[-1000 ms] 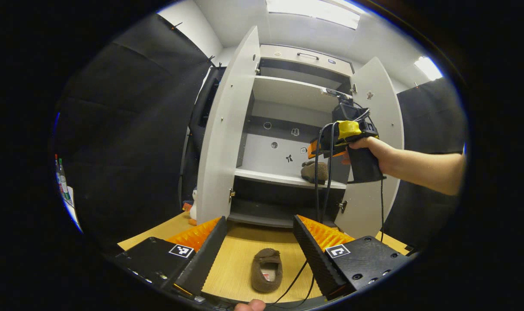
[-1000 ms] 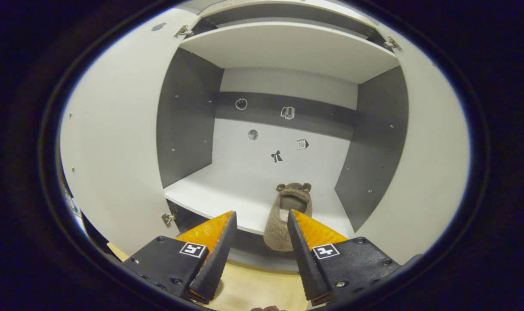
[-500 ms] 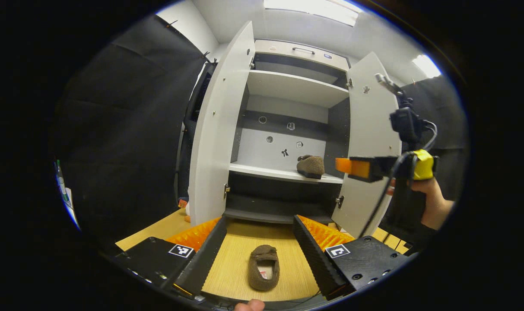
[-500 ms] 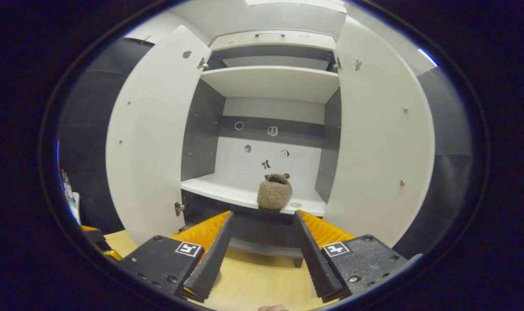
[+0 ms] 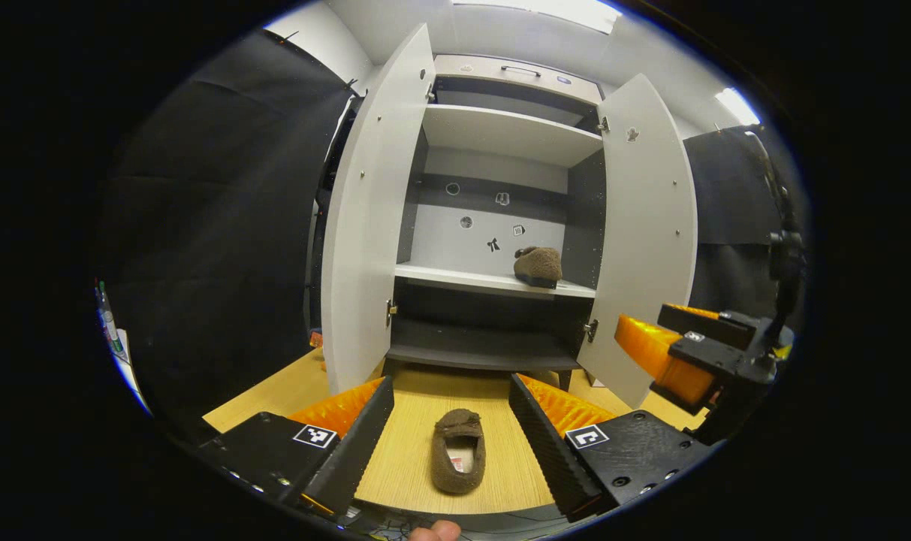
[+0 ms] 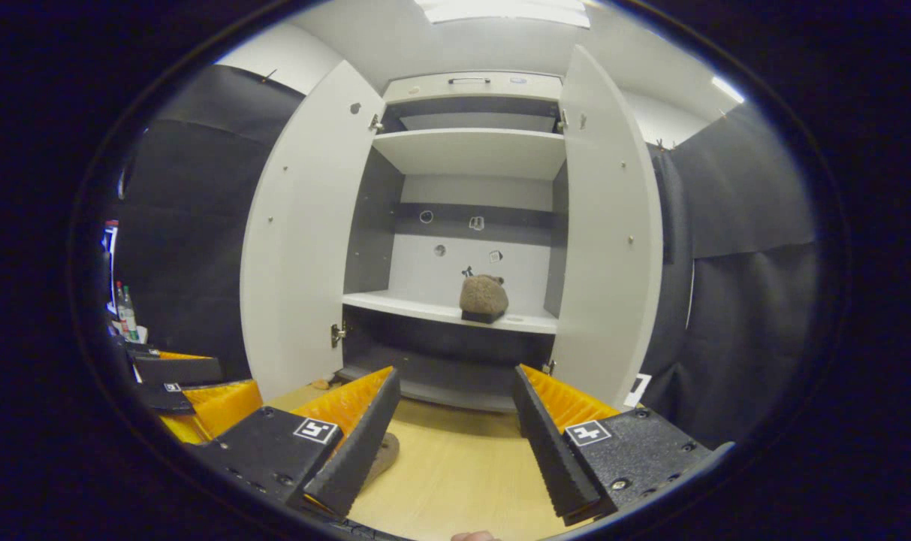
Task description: Grab one shoe with the right hand and put it into the shoe cabinet, grab the other shoe with the left hand and put it into the shoe cabinet; then close the right door with the right hand and the left door with the left hand.
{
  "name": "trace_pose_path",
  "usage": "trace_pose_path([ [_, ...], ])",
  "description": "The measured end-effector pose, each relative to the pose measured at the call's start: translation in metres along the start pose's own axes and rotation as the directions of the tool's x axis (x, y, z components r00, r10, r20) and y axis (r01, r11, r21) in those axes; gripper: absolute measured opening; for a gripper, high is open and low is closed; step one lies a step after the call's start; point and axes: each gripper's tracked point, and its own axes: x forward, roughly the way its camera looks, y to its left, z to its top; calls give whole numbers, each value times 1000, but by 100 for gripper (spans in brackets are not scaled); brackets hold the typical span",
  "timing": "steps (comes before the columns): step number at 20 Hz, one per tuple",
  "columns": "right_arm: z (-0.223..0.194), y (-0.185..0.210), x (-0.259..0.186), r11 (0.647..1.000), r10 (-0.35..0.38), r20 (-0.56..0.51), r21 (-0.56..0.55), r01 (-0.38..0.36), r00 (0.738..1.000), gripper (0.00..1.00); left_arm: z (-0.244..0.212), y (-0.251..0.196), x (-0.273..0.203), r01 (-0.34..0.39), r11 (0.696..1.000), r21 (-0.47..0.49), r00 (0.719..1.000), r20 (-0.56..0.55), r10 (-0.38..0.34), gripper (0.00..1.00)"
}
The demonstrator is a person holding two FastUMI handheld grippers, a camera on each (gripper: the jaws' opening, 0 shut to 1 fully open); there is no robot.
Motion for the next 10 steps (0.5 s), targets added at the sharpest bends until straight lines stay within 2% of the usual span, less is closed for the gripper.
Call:
trace_pose_path([
  [1,-5,-2,-5,1000,-6,-4,6,6,1000,95,-4,0,0,-1,1000,3,1000,-13,1,95],
  [6,-37,-21,-29,999,-37,-42,-10,36,998,95,-29,-5,6,4,1000,31,995,-95,-1,95],
  [10,-54,-28,-40,998,-41,-94,44,46,995,95,-81,-6,25,-3,1000,-22,970,-245,-3,95],
])
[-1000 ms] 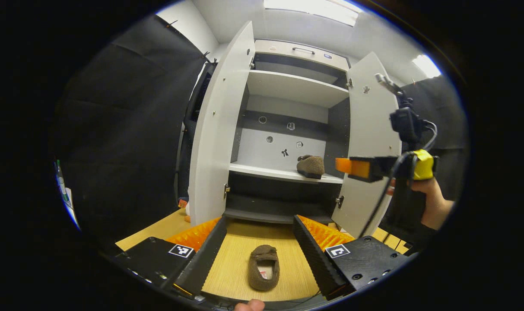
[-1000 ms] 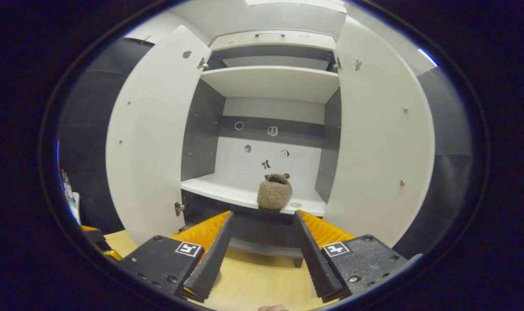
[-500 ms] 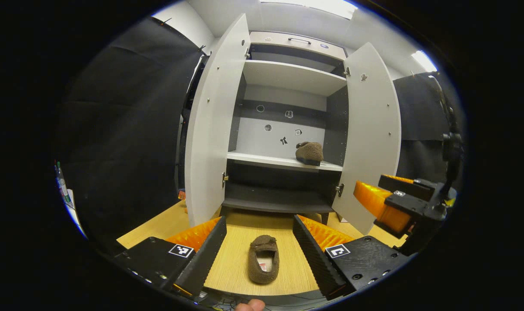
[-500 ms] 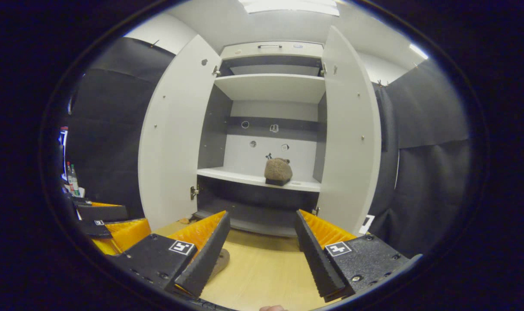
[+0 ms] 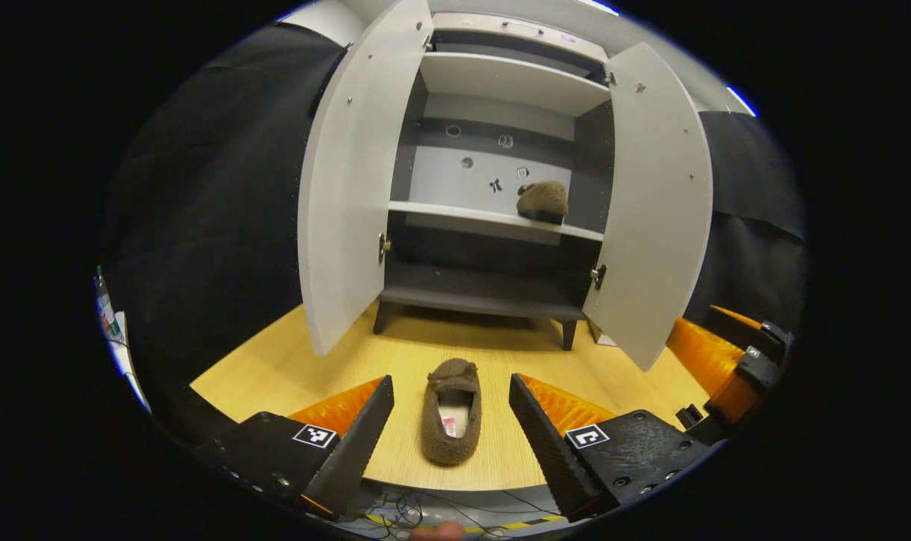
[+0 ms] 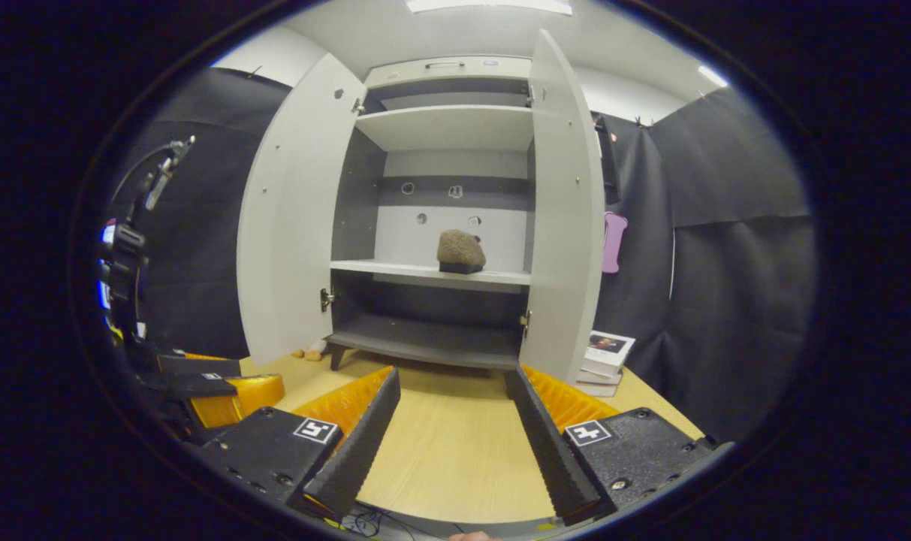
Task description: Grab one shoe with the right hand and put it into the shoe cabinet, grab the other shoe with the left hand and put it into the shoe cabinet; then close the right door with the right hand and the left door with the left hand.
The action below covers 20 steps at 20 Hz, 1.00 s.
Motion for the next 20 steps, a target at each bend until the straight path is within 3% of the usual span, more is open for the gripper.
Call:
trace_pose_path([
  [3,1,-14,-1,999,-32,8,10,32,999,99,-20,10,30,17,1000,-8,993,-113,-17,95],
  [6,3,-25,-1,998,-58,14,-4,58,998,95,-35,24,62,6,1000,-21,981,-195,-10,95],
  [8,2,-33,0,997,-79,2,-17,79,997,99,-42,39,88,-19,1000,-22,978,-210,14,95],
  [10,0,-38,-1,995,-96,-15,-22,95,995,95,-57,46,105,-25,999,-21,967,-255,19,95],
  [11,-1,-38,-1,995,-96,-22,-21,95,995,99,-63,49,113,-27,999,-22,962,-271,20,95],
  [12,-3,-40,-1,995,-97,-33,-22,96,995,95,-70,49,122,-20,1000,-24,957,-290,12,95],
  [13,-6,-43,-1,994,-104,-48,-24,103,993,99,-77,47,128,-11,1000,-19,951,-308,4,95],
  [14,-9,-46,0,994,-110,-60,-25,109,992,95,-85,46,133,-4,1000,-5,947,-321,2,95],
  [15,-10,-49,0,993,-116,-68,-26,115,991,99,-91,47,139,-2,1000,10,943,-332,5,95],
  [18,-8,-58,0,989,-146,-71,-44,143,987,95,-115,61,151,-36,999,20,922,-386,41,95],
  [19,-7,-61,0,986,-159,-68,-53,155,985,99,-119,61,155,-36,999,3,919,-393,35,95],
  [20,-7,-62,1,984,-168,-69,-63,164,983,95,-117,60,160,-36,999,-18,925,-380,26,95],
])
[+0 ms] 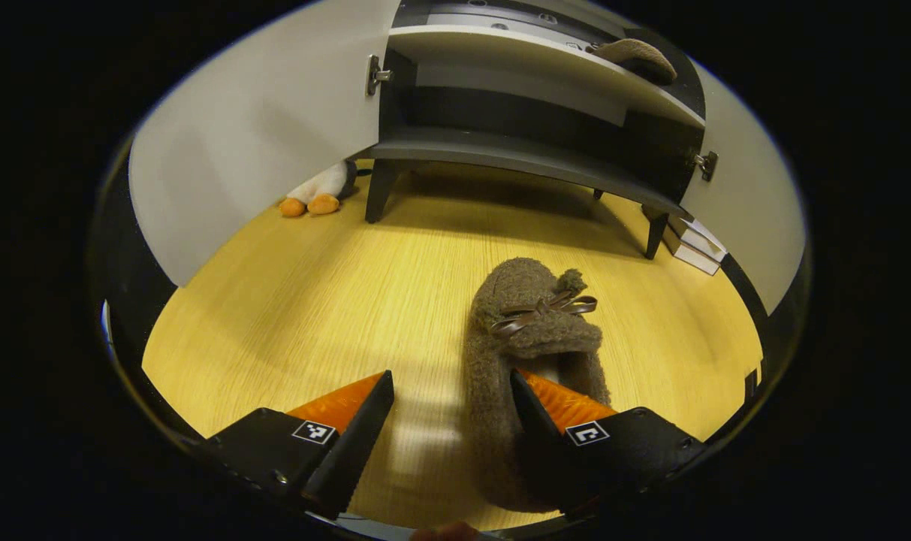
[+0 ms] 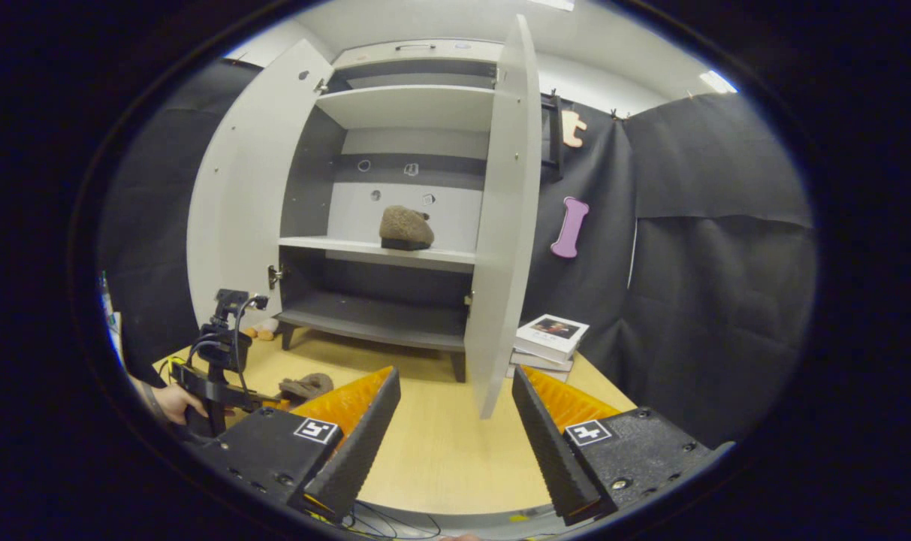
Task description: Grab one shoe with the right hand and put it into the shoe cabinet, grab the other shoe with the left hand and put it into the shoe cabinet; then close the right door with the right hand and the left door with the left hand.
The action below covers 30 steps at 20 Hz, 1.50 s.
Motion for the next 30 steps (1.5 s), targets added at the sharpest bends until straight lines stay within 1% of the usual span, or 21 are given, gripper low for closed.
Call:
trace_pose_path([
  [3,-1,0,2,1000,-8,-9,-20,8,1000,95,6,1,10,8,1000,-23,1000,28,-7,95],
  [7,-3,10,3,999,4,-20,-53,-5,1000,95,12,-2,21,33,998,-52,998,58,-30,92],
  [9,-6,18,2,998,27,-29,-59,-29,999,95,14,-6,23,47,997,-59,996,85,-42,83],
  [10,-5,19,3,997,32,-29,-66,-34,999,95,14,-8,23,51,997,-58,994,97,-45,75],
  [11,-5,17,5,997,30,-26,-73,-31,999,95,16,-11,22,55,997,-61,992,113,-48,70],
  [12,-5,16,5,996,22,-21,-80,-24,1000,95,16,-13,22,52,997,-64,991,127,-43,57],
  [13,-3,13,6,996,13,-15,-85,-14,1000,95,17,-16,23,53,996,-65,990,138,-43,49],
  [14,-2,12,7,996,10,-13,-88,-11,1000,95,17,-18,21,48,997,-63,988,150,-38,46],
  [15,-2,11,7,996,10,-13,-90,-11,1000,95,17,-15,21,19,998,-63,987,161,-9,43],
  [16,-2,11,7,996,11,-12,-92,-13,1000,95,18,-17,23,25,998,-61,987,163,-15,21],
  [17,-2,10,8,996,9,-11,-94,-10,1000,95,20,-11,20,-1,998,-56,985,170,11,26],
  [18,-2,9,8,996,9,-12,-92,-10,1000,95,20,-8,22,2,998,-61,985,172,8,9],
  [19,-1,9,8,996,11,-12,-87,-12,1000,95,20,-10,24,12,998,-64,985,170,-1,6],
  [21,-2,10,9,996,16,-13,-82,-17,1000,95,18,-11,11,29,997,-74,987,158,-17,4],
  [22,-1,10,9,996,19,-13,-84,-20,1000,95,19,-8,6,15,998,-68,986,165,-4,1],
  [23,-1,11,8,996,24,-10,-86,-25,1000,95,25,-6,-9,8,999,-52,982,187,2,1],
  [25,1,14,8,995,35,1,-90,-35,999,95,42,-13,-52,30,999,-29,966,258,-21,1],
  [26,1,17,8,995,42,5,-87,-41,999,95,52,-18,-75,43,999,-17,955,294,-36,5],
  [27,0,19,9,996,49,8,-80,-48,999,95,66,-22,-97,49,999,-7,941,335,-44,1],
  [30,1,32,12,995,81,8,-57,-80,997,95,116,-25,-139,36,999,-18,903,429,-25,1],
])
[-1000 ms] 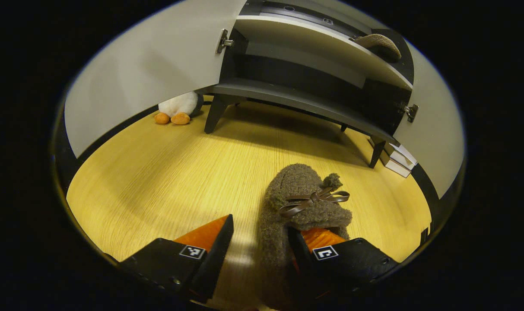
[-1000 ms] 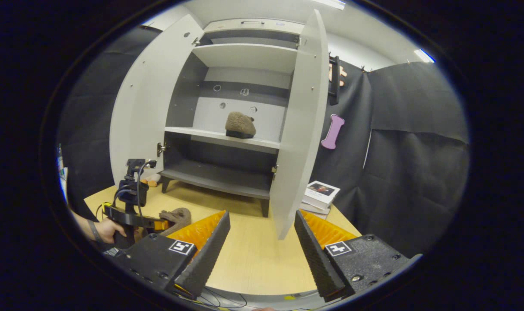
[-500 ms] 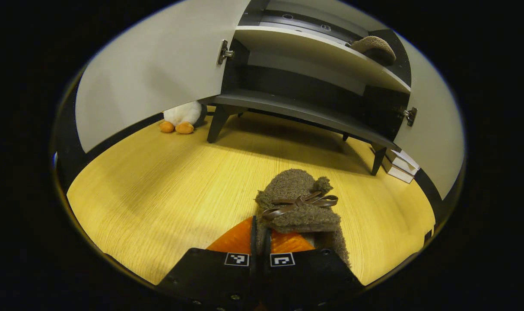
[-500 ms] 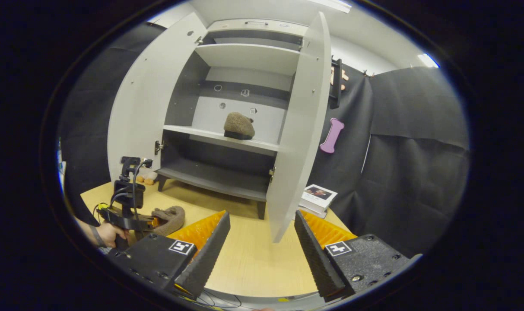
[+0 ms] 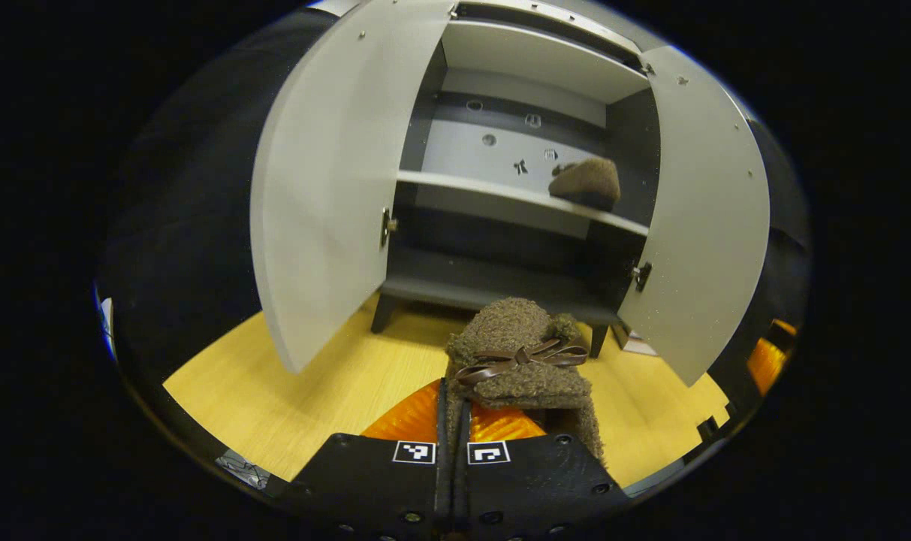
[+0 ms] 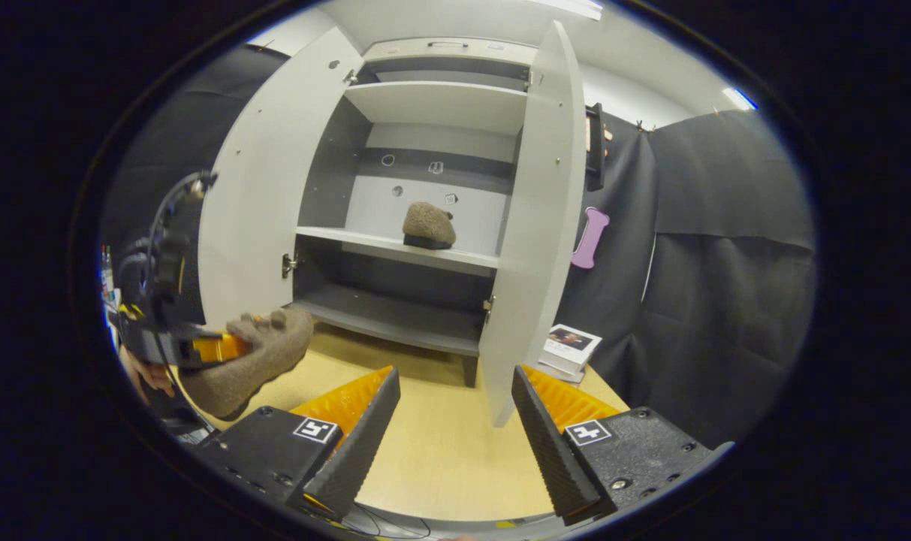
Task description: Grab one shoe with the right hand and put it into the shoe cabinet, grab the other shoe with the left hand and put it into the shoe cabinet; then close the right door with the right hand and the left door with the left hand.
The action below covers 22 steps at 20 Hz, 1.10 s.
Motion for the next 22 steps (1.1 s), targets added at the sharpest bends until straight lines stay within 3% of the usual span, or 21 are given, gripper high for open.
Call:
trace_pose_path([
  [4,2,14,-3,999,44,12,1,-44,999,95,78,-8,-3,-14,999,-42,996,84,17,1],
  [7,0,20,-7,998,62,9,4,-62,998,95,130,-8,21,-54,998,-14,993,100,55,1],
  [10,3,21,-10,998,61,18,14,-61,998,95,187,-29,59,-2,1000,15,991,133,0,1],
  [13,8,18,-13,999,41,39,21,-42,998,95,225,-53,105,61,998,-31,996,71,-59,1],
  [14,9,15,-13,999,32,43,26,-33,999,95,237,-56,120,59,997,-41,997,50,-57,5],
  [17,8,12,-16,999,11,44,39,-13,999,95,264,-60,172,50,999,-15,999,-9,-50,1],
  [22,3,0,-16,999,-23,25,49,22,999,95,262,-56,239,-9,999,-38,993,-115,4,1],
])
